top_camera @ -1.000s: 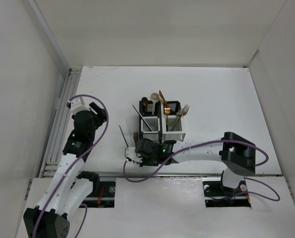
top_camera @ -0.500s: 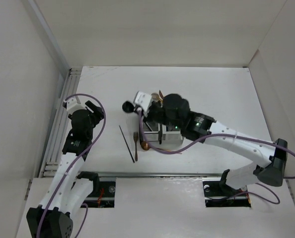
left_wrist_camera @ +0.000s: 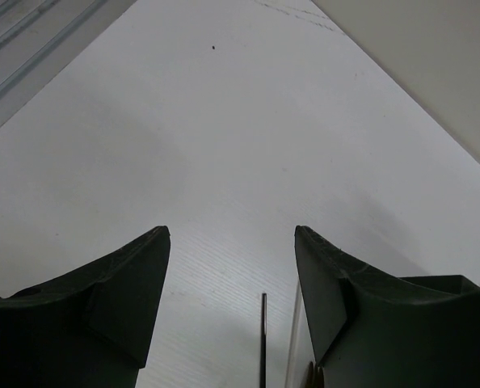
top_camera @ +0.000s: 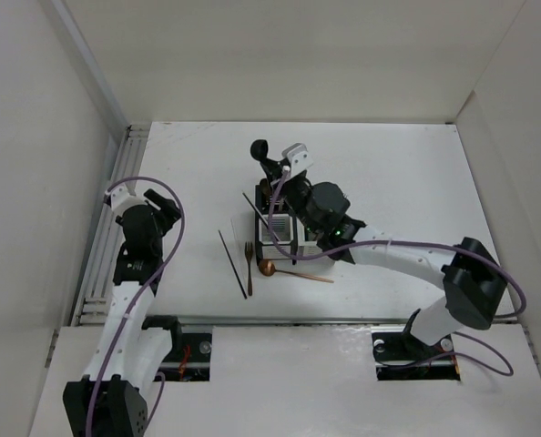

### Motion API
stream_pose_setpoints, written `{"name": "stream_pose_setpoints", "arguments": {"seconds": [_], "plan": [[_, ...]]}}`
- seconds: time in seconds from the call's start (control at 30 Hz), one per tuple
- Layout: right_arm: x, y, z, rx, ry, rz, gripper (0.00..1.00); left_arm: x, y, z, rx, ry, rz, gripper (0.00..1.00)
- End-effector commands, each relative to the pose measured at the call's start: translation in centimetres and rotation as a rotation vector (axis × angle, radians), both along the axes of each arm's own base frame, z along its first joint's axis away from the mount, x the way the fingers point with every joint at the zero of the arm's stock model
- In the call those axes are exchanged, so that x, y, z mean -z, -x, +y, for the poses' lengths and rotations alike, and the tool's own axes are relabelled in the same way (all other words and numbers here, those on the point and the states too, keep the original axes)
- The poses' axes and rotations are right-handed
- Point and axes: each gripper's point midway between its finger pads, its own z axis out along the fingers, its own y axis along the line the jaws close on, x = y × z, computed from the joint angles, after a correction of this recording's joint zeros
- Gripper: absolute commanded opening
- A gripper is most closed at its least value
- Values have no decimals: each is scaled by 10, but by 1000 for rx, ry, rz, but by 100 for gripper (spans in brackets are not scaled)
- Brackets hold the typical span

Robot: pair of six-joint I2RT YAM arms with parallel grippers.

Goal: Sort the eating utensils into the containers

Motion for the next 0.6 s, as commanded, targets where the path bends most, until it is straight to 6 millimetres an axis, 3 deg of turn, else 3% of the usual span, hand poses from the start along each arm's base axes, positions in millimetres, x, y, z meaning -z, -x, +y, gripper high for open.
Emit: {"name": "stream_pose_setpoints", "arguments": {"seconds": [0.0,0.17,0.43,0.57], "plan": [[-33,-10,-14,61,-220,-62,0,-9,-4,0,7,18,-50,60],[-6,-20,-7,40,-220,-26,0,-11,-5,7,-11,20,-50,60],[61,-49,-7,72,-144,70,0,-5,-12,8,7,36,-29,60],[86,-48,-5,67,-97,105,0,-9,-15,11,1,26,-36,60]]}}
